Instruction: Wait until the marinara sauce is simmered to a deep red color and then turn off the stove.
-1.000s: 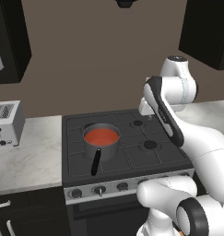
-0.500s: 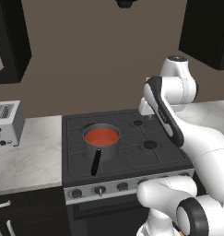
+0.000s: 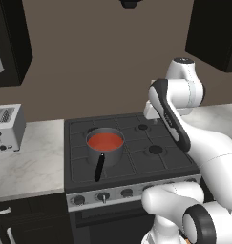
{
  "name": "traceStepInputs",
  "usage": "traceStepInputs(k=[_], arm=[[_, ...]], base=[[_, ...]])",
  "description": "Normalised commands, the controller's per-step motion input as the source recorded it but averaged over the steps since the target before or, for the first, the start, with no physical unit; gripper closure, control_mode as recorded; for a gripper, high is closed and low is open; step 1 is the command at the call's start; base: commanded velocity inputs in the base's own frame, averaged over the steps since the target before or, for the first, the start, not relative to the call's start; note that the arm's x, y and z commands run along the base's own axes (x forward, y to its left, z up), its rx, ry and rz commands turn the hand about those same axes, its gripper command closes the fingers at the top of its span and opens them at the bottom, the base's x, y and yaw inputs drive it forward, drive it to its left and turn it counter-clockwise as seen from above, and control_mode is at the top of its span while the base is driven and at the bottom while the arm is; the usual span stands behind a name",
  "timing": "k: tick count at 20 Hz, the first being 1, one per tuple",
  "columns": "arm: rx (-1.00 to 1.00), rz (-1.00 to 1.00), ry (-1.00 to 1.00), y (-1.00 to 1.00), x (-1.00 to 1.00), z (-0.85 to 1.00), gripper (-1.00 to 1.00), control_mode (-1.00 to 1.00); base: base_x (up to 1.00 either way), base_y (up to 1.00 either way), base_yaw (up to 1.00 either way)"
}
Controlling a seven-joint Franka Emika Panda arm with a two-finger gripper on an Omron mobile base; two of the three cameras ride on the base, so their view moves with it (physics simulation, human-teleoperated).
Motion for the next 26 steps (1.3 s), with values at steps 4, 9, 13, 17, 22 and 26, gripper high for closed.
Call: traceStepInputs(k=[4,9,13,17,22,26], arm=[[0.0,0.0,0.0,0.0,0.0,0.0,-1.0,-1.0],[0.0,0.0,0.0,0.0,0.0,0.0,-1.0,-1.0],[0.0,0.0,0.0,0.0,0.0,0.0,-1.0,-1.0],[0.0,0.0,0.0,0.0,0.0,0.0,-1.0,-1.0],[0.0,0.0,0.0,0.0,0.0,0.0,-1.0,-1.0],[0.0,0.0,0.0,0.0,0.0,0.0,-1.0,-1.0]], base=[[0.0,0.0,0.0],[0.0,0.0,0.0],[0.0,0.0,0.0],[0.0,0.0,0.0],[0.0,0.0,0.0],[0.0,0.0,0.0]])
